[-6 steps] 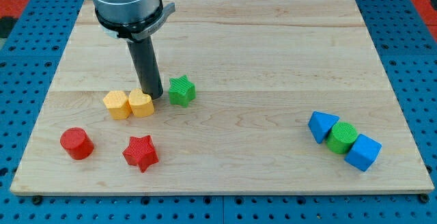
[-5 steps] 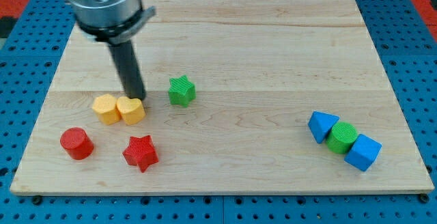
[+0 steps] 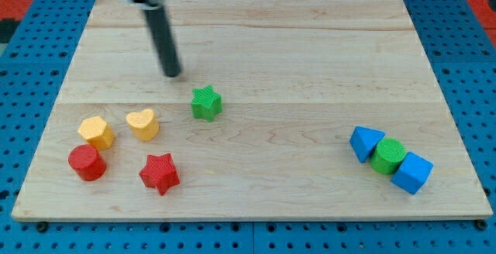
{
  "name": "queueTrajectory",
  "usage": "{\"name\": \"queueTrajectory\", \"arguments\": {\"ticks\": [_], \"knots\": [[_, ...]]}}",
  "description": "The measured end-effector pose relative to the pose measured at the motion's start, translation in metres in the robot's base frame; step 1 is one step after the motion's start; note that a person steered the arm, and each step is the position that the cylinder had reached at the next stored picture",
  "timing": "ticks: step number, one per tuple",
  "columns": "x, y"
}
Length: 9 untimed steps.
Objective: Move the green star into the yellow heart
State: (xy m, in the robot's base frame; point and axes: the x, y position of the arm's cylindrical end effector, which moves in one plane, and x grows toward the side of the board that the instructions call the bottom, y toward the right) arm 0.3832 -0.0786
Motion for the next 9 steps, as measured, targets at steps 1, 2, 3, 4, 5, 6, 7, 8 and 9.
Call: {"name": "queueTrajectory", "arguments": {"ticks": [1,2,3,4,5,6,7,8,9], "knots": [[0.021,0.059],[0.057,0.052],[0.068,0.015],[0.053,-0.018],[0.053,-0.052],[0.098,-0.067],[0.100,-0.037],[0.118,0.065],[0.184,0.043]]}}
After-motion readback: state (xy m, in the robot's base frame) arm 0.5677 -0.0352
